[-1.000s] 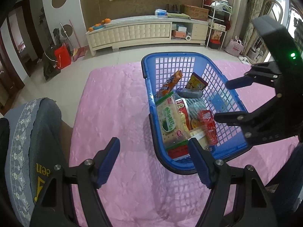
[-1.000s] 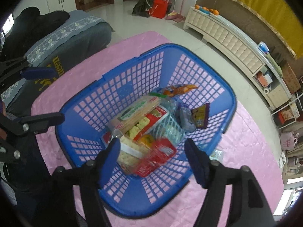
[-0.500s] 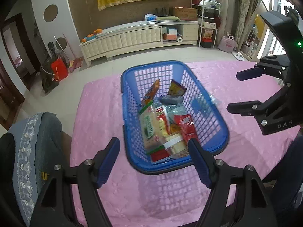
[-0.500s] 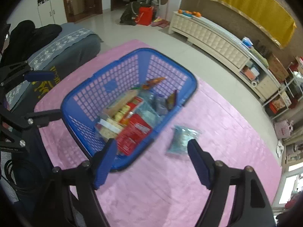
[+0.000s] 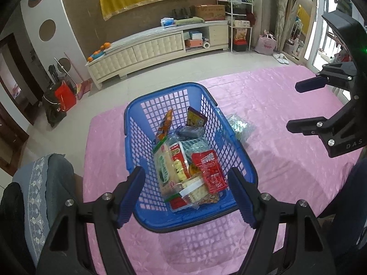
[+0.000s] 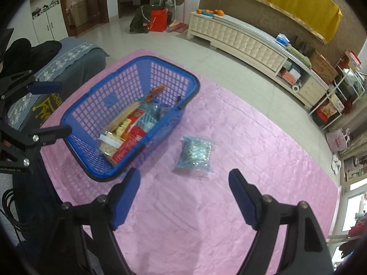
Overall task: Organize snacks
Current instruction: 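Move the right tool to the light-blue packet on the bed, then grasp the light-blue packet with the right tool and lift it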
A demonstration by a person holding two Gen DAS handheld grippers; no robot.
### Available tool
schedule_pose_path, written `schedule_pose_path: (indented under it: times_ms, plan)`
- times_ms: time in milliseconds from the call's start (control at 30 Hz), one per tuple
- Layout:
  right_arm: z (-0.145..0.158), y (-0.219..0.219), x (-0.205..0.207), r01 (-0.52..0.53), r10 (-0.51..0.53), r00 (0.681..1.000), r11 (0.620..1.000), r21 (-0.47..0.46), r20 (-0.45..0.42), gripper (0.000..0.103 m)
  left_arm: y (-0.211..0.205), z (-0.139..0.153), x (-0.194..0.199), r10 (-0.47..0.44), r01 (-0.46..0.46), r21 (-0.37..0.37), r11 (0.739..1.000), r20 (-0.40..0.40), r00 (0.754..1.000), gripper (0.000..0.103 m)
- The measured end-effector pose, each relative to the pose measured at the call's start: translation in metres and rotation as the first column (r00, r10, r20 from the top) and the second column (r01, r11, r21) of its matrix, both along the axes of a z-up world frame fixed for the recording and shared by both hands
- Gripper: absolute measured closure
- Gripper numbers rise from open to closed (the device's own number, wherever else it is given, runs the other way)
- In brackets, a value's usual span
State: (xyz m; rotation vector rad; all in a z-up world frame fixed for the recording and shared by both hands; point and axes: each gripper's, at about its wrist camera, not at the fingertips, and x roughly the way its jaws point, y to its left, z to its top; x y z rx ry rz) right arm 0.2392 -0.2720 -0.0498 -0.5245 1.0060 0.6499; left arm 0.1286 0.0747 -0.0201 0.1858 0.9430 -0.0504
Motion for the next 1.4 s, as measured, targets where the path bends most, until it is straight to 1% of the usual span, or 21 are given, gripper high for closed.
schedule_pose_path:
  times_ms: [100, 233, 367, 467, 600, 700, 767, 867, 1000, 1100, 1167, 1267, 1400]
  plan:
    - [-0.005, -0.008, 0.008, 0.014, -0.014, 1.000, 1.000, -0.002, -0.012, 0.020, -0.005, -0.005, 0.009, -0.010, 0.011, 0.019, 1.000, -0.011, 1.000, 0.025]
    - [-0.013, -0.013, 0.017, 0.014, -0.014, 1.000, 1.000, -0.008, -0.027, 0.020, -0.005, -0.011, 0.022, -0.007, 0.008, 0.017, 1.000, -0.026, 1.000, 0.025]
    - [-0.024, -0.015, 0.031, 0.013, -0.012, 0.999, 1.000, 0.007, -0.046, 0.014, -0.002, -0.018, 0.039, -0.004, 0.006, 0.025, 1.000, -0.053, 0.999, 0.025]
    - [-0.034, -0.017, 0.042, 0.018, -0.018, 0.998, 1.000, 0.005, -0.064, 0.013, 0.001, -0.025, 0.051, 0.011, -0.009, 0.032, 0.999, -0.066, 0.998, 0.024]
    - [-0.053, -0.018, 0.059, 0.029, -0.029, 0.995, 1.000, 0.000, -0.094, 0.012, 0.008, -0.037, 0.068, 0.035, -0.034, 0.013, 0.999, -0.094, 0.995, 0.024]
    - [-0.069, -0.017, 0.070, 0.030, -0.031, 0.992, 0.999, -0.011, -0.125, 0.012, 0.013, -0.048, 0.078, 0.039, -0.036, 0.031, 0.999, -0.121, 0.992, 0.024]
    - [-0.080, -0.017, 0.077, 0.033, -0.036, 0.990, 0.999, -0.026, -0.134, 0.012, 0.016, -0.055, 0.085, 0.047, -0.043, 0.028, 0.999, -0.142, 0.989, 0.024]
    - [-0.096, -0.015, 0.086, 0.028, -0.033, 0.987, 0.999, -0.037, -0.158, 0.012, 0.019, -0.063, 0.093, 0.053, -0.049, 0.032, 0.998, -0.151, 0.987, 0.024]
    - [-0.116, -0.014, 0.097, 0.034, -0.040, 0.982, 0.999, -0.035, -0.186, 0.012, 0.020, -0.073, 0.102, 0.057, -0.053, 0.027, 0.998, -0.173, 0.983, 0.024]
    - [-0.128, -0.011, 0.102, 0.028, -0.033, 0.983, 0.999, -0.030, -0.182, 0.012, 0.017, -0.077, 0.107, 0.070, -0.063, 0.045, 0.997, -0.170, 0.983, 0.024]
    - [-0.140, -0.008, 0.107, 0.032, -0.040, 0.982, 0.998, -0.048, -0.186, 0.012, 0.015, -0.078, 0.110, 0.054, -0.050, 0.026, 0.998, -0.178, 0.983, 0.024]
    - [-0.153, -0.003, 0.113, 0.041, -0.053, 0.979, 0.997, -0.064, -0.198, 0.012, 0.015, -0.083, 0.116, 0.051, -0.045, 0.032, 0.998, -0.190, 0.980, 0.024]
    - [-0.160, 0.001, 0.115, 0.032, -0.045, 0.981, 0.997, -0.069, -0.189, 0.012, 0.017, -0.086, 0.123, 0.053, -0.049, 0.023, 0.999, -0.190, 0.980, 0.024]
